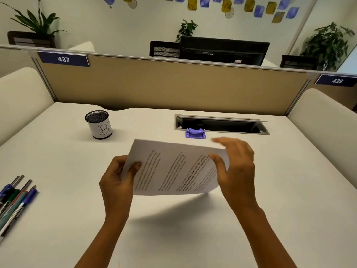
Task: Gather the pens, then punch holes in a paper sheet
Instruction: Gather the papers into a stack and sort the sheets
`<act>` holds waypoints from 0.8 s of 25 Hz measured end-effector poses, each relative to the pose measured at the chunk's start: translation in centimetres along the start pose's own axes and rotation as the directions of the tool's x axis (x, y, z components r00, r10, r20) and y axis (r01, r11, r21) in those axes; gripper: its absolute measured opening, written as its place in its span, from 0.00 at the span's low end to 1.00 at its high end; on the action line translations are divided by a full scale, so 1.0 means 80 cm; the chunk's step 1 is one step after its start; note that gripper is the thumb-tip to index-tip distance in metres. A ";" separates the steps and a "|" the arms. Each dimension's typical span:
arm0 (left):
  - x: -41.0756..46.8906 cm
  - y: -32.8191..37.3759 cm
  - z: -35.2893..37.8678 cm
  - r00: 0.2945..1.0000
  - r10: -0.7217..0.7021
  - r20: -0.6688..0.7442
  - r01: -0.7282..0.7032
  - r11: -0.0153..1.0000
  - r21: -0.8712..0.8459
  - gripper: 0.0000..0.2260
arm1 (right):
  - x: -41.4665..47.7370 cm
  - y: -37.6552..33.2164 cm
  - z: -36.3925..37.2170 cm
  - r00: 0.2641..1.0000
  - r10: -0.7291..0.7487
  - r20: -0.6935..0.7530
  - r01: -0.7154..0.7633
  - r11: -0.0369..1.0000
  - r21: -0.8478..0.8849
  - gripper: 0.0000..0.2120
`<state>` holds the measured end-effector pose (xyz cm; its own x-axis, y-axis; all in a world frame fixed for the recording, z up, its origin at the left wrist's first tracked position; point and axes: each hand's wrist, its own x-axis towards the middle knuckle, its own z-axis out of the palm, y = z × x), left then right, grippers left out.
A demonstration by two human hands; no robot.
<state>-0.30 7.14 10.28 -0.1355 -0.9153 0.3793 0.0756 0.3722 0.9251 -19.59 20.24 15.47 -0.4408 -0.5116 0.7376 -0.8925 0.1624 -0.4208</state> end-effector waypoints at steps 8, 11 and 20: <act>0.006 -0.036 -0.013 0.990 -0.133 -0.037 0.127 0.983 -0.136 0.09 | -0.046 0.051 0.046 0.612 0.734 0.295 -0.771 0.469 0.431 0.28; 0.010 -0.045 -0.010 0.986 -0.166 -0.013 0.161 0.971 -0.178 0.08 | -0.055 0.058 0.052 0.595 0.692 0.409 -0.786 0.397 0.474 0.20; 0.008 -0.061 -0.010 0.997 -0.080 -0.017 0.081 0.995 0.056 0.07 | -0.082 0.066 0.049 0.625 0.709 0.328 -0.764 0.468 0.443 0.12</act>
<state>0.02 4.65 5.96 -0.1245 -0.9445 0.3039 0.0089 0.3052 0.9522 -21.01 21.15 6.35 -0.8764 -0.4815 -0.0109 -0.0388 0.0930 -0.9949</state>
